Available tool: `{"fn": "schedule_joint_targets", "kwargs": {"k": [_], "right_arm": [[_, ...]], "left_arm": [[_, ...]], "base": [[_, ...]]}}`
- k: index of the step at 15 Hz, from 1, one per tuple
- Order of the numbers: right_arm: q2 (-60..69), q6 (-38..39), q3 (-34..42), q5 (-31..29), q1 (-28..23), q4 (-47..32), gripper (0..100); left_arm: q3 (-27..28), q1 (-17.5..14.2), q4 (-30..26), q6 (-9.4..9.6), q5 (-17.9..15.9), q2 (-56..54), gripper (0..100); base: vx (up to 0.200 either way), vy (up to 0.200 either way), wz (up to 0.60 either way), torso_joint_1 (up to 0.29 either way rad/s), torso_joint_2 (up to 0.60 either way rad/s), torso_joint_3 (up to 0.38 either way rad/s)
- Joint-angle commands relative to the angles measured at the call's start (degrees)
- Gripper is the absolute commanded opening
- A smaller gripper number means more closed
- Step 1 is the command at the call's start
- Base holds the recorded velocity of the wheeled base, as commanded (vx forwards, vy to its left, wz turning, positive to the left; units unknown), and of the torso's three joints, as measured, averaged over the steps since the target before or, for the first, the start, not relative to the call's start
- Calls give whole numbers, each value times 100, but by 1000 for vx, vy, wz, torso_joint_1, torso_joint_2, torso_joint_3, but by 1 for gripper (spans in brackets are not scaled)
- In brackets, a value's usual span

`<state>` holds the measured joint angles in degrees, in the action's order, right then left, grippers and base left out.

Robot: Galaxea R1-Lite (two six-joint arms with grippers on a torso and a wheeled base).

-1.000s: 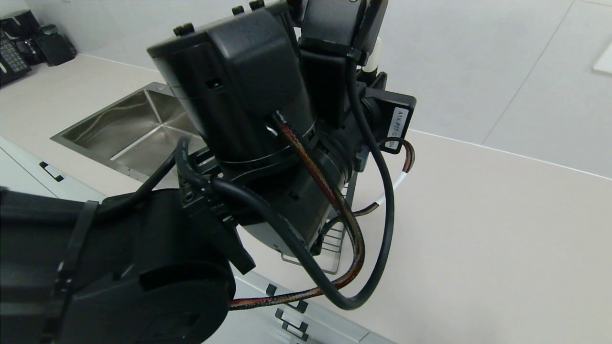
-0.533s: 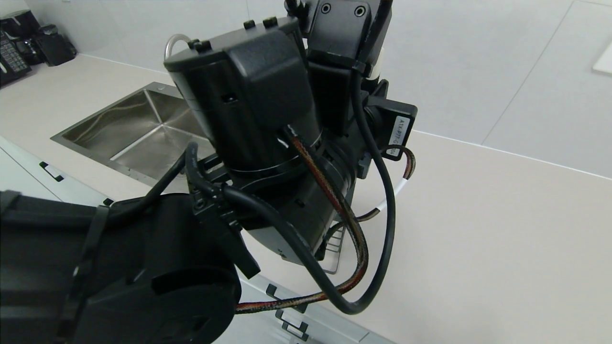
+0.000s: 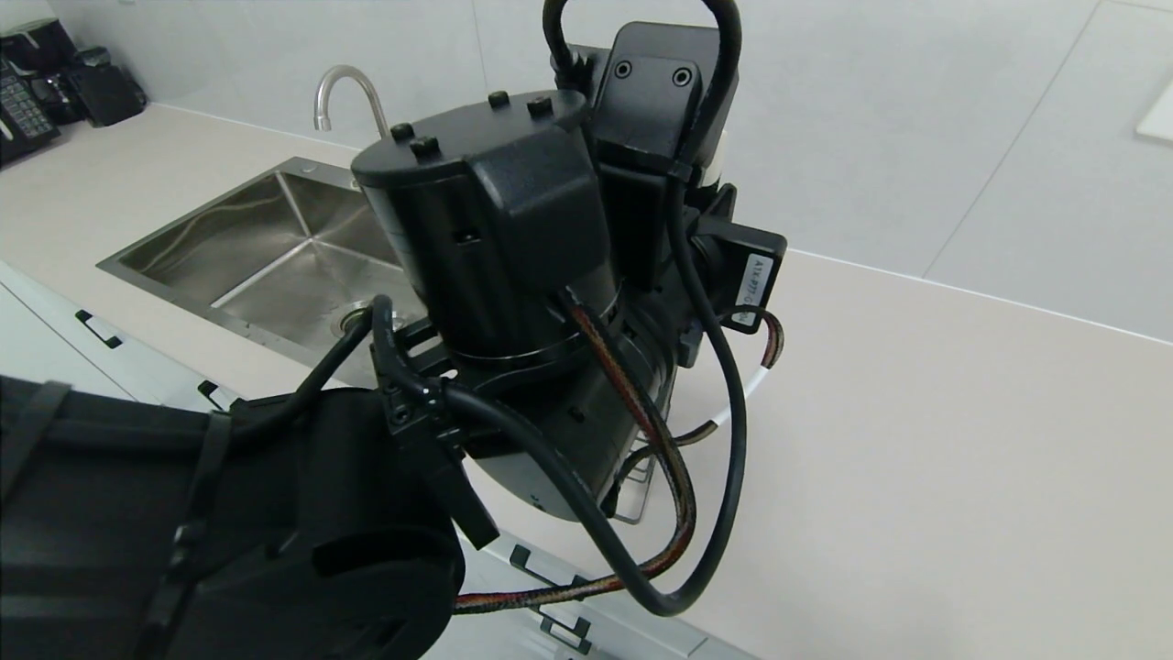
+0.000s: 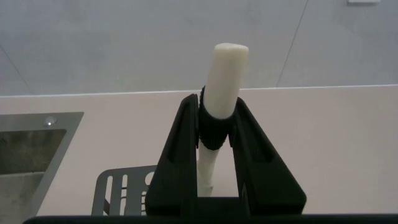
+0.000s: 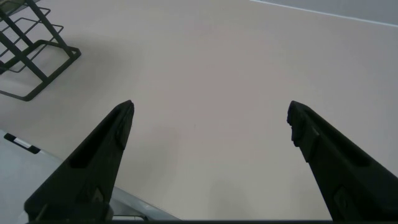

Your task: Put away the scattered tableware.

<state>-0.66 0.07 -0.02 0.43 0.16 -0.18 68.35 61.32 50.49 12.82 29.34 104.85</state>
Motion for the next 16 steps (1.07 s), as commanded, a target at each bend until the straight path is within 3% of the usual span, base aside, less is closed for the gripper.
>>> {"fn": "schedule_joint_targets", "kwargs": {"k": [1, 6, 16], "right_arm": [[-4, 1, -6, 1, 2, 1, 100], [-4, -7, -6, 1, 2, 1, 100], [-4, 1, -6, 1, 2, 1, 100]], "left_arm": [[-15, -15, 4, 1, 1, 0, 0], [-41, -103, 40, -8, -43, 53, 0], [-410, -270, 268, -219, -157, 141, 0]], "base": [[0, 0, 0, 0, 0, 0], [0, 0, 0, 0, 0, 0], [0, 0, 0, 0, 0, 0]]}}
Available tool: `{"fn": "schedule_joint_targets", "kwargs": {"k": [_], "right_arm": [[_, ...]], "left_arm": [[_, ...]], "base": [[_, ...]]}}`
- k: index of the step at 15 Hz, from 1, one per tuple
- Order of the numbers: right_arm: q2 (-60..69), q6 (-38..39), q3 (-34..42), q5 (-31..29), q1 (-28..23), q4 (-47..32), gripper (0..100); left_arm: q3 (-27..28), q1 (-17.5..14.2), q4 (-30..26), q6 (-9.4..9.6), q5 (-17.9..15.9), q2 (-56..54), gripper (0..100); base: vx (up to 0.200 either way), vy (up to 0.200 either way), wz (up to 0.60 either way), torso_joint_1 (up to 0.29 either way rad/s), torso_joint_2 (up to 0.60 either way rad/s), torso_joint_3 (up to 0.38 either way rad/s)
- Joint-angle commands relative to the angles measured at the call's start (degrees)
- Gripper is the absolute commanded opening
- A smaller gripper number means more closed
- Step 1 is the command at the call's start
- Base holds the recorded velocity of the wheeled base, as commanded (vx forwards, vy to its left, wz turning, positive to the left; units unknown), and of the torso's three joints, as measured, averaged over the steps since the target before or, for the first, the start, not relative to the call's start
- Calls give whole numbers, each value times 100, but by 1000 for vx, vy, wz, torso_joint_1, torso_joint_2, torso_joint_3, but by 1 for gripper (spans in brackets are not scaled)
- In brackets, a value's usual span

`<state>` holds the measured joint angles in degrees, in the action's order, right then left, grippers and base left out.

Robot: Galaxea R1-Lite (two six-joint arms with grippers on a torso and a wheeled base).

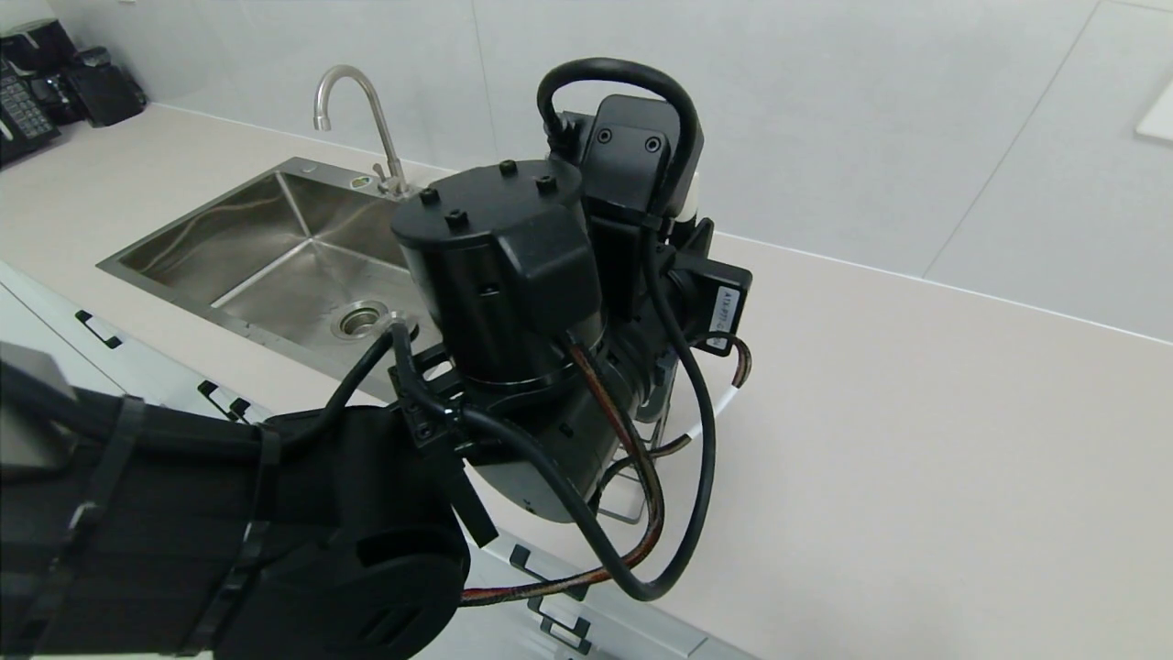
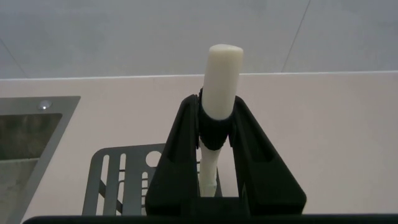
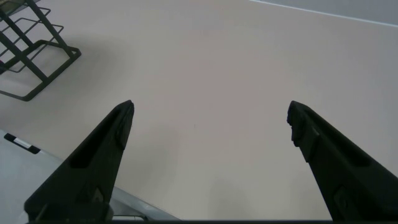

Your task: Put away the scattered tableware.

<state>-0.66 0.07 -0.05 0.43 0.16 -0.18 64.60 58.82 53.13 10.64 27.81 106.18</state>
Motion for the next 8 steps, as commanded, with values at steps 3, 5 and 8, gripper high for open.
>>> {"fn": "schedule_joint_targets", "kwargs": {"k": [3, 5, 8], "right_arm": [[-4, 1, 5, 1, 2, 1, 100], [-4, -7, 5, 1, 2, 1, 100], [-4, -7, -4, 1, 2, 1, 100]], "left_arm": [[-105, -28, 14, -18, -12, 26, 0], [-132, -37, 75, -18, -82, 96, 0], [-272, -90, 181, -27, -109, 157, 0]], "base": [[0, 0, 0, 0, 0, 0], [0, 0, 0, 0, 0, 0], [0, 0, 0, 0, 0, 0]]}}
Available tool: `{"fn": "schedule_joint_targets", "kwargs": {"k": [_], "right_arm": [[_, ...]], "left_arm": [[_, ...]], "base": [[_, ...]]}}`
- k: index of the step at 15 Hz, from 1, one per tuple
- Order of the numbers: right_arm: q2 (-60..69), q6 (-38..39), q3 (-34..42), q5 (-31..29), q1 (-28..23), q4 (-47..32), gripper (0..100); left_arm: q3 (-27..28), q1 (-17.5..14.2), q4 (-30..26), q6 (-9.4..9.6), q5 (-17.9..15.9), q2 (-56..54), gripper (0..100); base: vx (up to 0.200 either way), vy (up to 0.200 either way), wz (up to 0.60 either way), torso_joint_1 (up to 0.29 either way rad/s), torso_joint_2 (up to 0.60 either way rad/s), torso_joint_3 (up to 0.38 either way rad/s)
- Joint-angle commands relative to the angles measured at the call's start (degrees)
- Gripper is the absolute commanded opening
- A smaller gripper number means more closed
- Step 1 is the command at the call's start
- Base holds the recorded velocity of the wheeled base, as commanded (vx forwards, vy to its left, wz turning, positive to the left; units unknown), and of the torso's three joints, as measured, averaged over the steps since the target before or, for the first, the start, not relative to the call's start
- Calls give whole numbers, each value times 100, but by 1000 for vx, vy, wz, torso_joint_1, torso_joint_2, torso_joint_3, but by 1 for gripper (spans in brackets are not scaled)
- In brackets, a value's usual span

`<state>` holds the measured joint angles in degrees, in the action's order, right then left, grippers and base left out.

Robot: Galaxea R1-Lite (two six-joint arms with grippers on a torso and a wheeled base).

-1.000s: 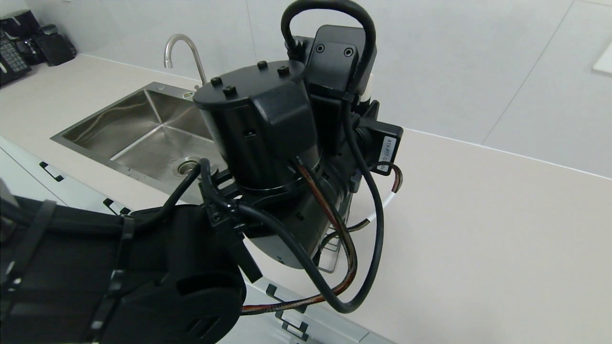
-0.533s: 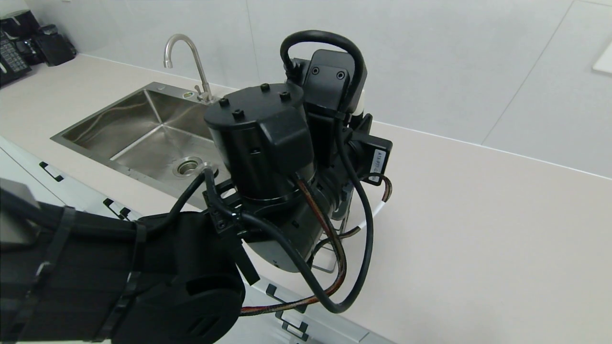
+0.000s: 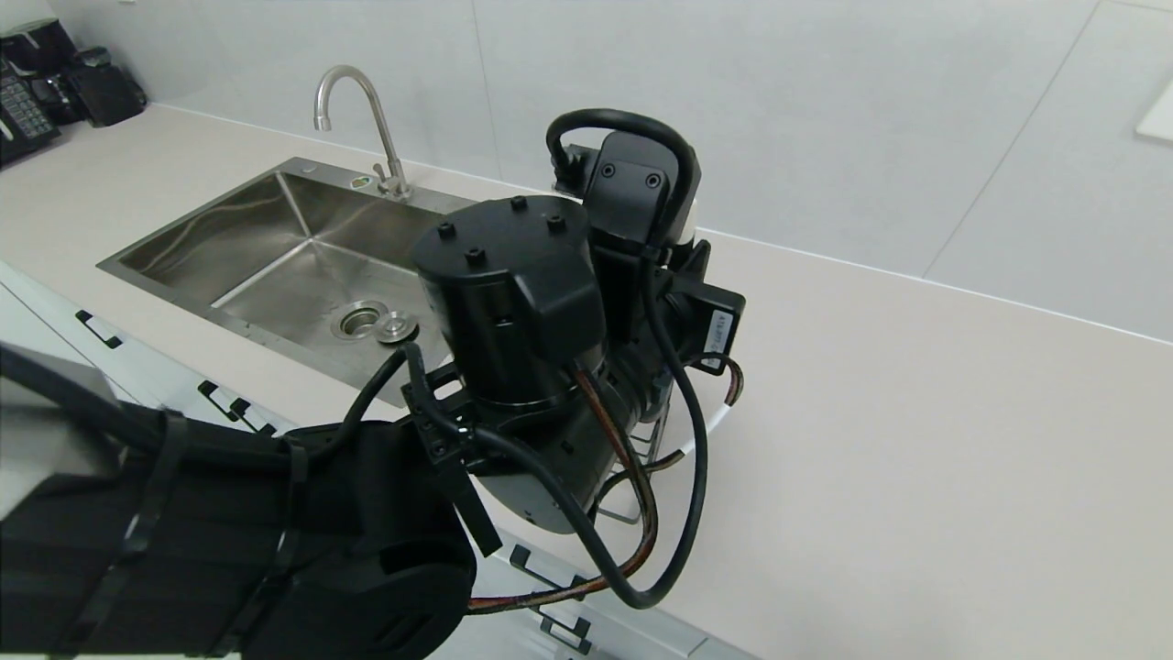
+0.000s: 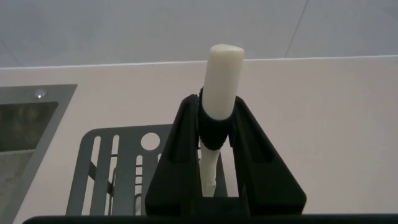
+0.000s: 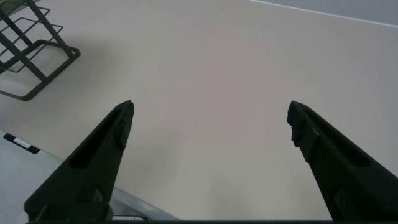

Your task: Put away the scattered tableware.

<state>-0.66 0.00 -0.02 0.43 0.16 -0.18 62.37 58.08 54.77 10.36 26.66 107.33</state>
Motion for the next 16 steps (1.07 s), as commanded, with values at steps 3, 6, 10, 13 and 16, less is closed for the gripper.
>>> {"fn": "schedule_joint_targets", "kwargs": {"k": [3, 6, 10, 13, 16], "right_arm": [[-4, 0, -6, 1, 2, 1, 100], [-4, 9, 2, 1, 2, 1, 100], [-4, 0, -6, 1, 2, 1, 100], [-4, 9, -6, 1, 2, 1, 100], [-4, 9, -6, 1, 2, 1, 100]], "left_arm": [[-225, -103, 51, -69, -65, -19, 0], [-234, -95, 51, -87, -108, 25, 0], [-225, -95, 60, -157, -135, 25, 100], [-278, -121, 95, -166, -319, -1, 100], [-304, -297, 165, -69, -399, -89, 100]], "base": [[0, 0, 0, 0, 0, 0], [0, 0, 0, 0, 0, 0], [0, 0, 0, 0, 0, 0], [0, 0, 0, 0, 0, 0], [0, 0, 0, 0, 0, 0]]}}
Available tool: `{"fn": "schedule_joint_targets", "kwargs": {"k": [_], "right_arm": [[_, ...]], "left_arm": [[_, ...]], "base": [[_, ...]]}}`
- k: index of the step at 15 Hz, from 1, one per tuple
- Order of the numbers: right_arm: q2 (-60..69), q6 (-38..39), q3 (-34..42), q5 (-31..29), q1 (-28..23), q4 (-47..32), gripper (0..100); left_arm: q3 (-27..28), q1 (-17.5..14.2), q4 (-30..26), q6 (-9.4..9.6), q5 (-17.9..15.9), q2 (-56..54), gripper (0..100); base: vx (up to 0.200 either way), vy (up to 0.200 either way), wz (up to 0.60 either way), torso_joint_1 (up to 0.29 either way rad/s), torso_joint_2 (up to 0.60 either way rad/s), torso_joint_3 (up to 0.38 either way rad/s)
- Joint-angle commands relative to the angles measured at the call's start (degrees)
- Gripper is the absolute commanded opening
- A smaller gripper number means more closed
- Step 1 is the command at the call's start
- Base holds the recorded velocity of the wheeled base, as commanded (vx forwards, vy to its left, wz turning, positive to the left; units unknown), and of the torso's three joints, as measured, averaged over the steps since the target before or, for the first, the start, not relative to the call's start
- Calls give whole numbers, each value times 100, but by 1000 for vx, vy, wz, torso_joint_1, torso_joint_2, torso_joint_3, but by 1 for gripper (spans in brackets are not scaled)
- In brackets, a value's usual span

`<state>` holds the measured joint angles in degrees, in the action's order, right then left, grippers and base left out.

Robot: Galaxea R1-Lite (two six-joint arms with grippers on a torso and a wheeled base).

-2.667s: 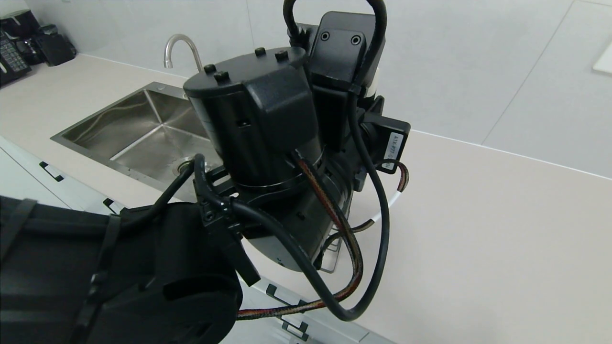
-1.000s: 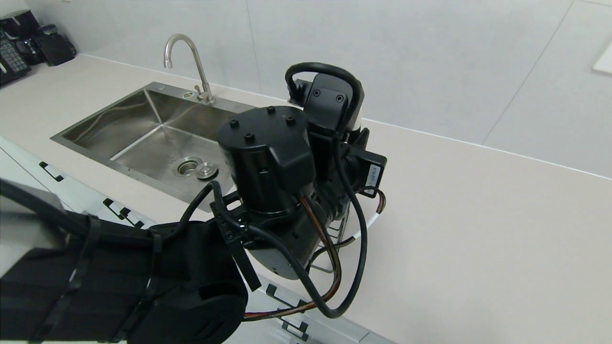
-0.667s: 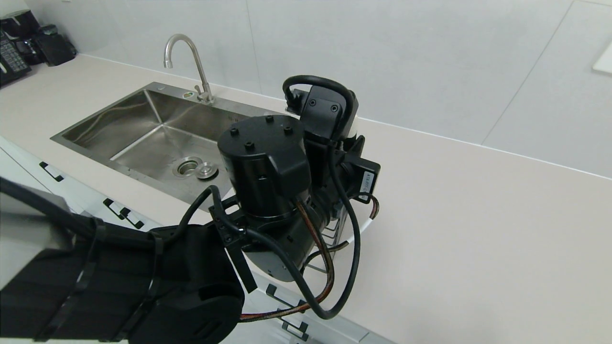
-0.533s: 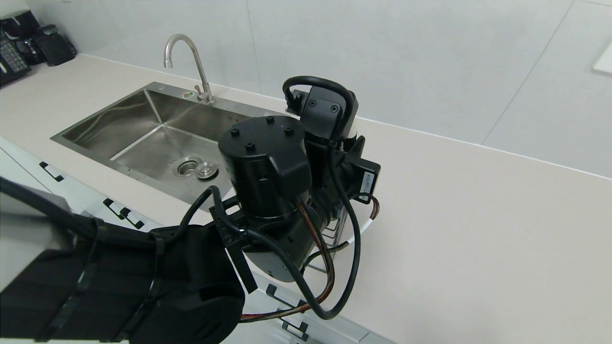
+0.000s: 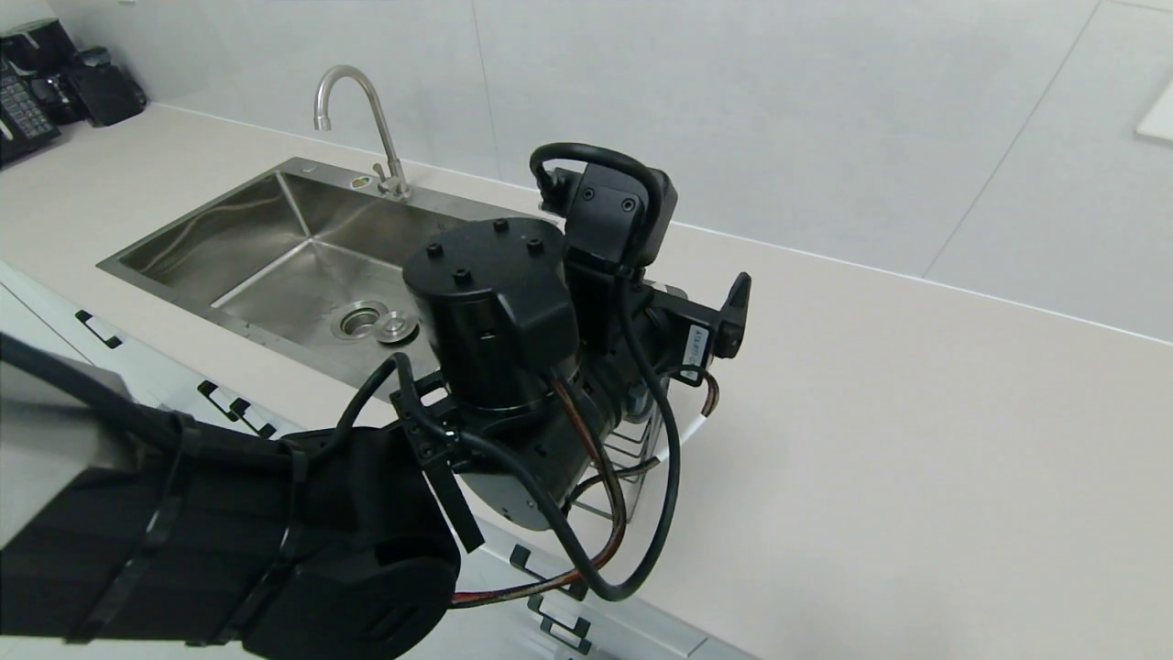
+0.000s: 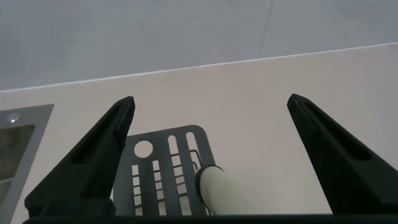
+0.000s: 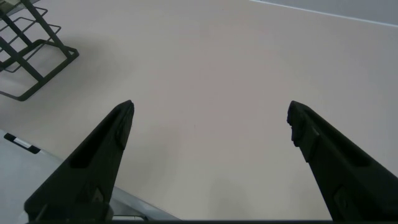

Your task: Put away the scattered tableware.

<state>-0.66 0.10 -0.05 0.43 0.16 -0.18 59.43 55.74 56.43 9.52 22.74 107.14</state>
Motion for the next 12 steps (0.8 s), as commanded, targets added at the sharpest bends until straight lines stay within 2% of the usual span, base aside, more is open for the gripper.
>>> {"fn": "schedule_joint_targets", "kwargs": {"k": [1, 2, 3, 5, 6, 7, 8, 10, 12], "right_arm": [[-4, -1, 5, 1, 2, 1, 100], [-4, -1, 5, 1, 2, 1, 100], [-4, -1, 5, 1, 2, 1, 100], [-4, -1, -4, 1, 2, 1, 100], [-4, -1, -4, 1, 2, 1, 100], [-4, -10, -4, 1, 2, 1, 100], [-4, -1, 5, 1, 2, 1, 100], [-4, -10, 5, 1, 2, 1, 100], [-4, -10, 5, 1, 2, 1, 100]], "left_arm": [[-81, -98, 17, 94, -208, -185, 100], [-160, -98, 26, 111, -384, -247, 100], [-494, -107, 8, 138, -902, -581, 100], [-1021, -116, 17, 243, -1254, -985, 100], [-1021, -116, 17, 243, -1254, -985, 100], [-1311, -177, 17, 445, -1878, -1363, 100], [-1311, -265, 26, 577, -2177, -1477, 100], [-1469, -652, 26, 929, -3223, -1802, 100], [-1786, -1197, 8, 946, -4110, -2215, 100]], "base": [[0, 0, 0, 0, 0, 0], [0, 0, 0, 0, 0, 0], [0, 0, 0, 0, 0, 0], [0, 0, 0, 0, 0, 0], [0, 0, 0, 0, 0, 0], [0, 0, 0, 0, 0, 0], [0, 0, 0, 0, 0, 0], [0, 0, 0, 0, 0, 0], [0, 0, 0, 0, 0, 0]]}}
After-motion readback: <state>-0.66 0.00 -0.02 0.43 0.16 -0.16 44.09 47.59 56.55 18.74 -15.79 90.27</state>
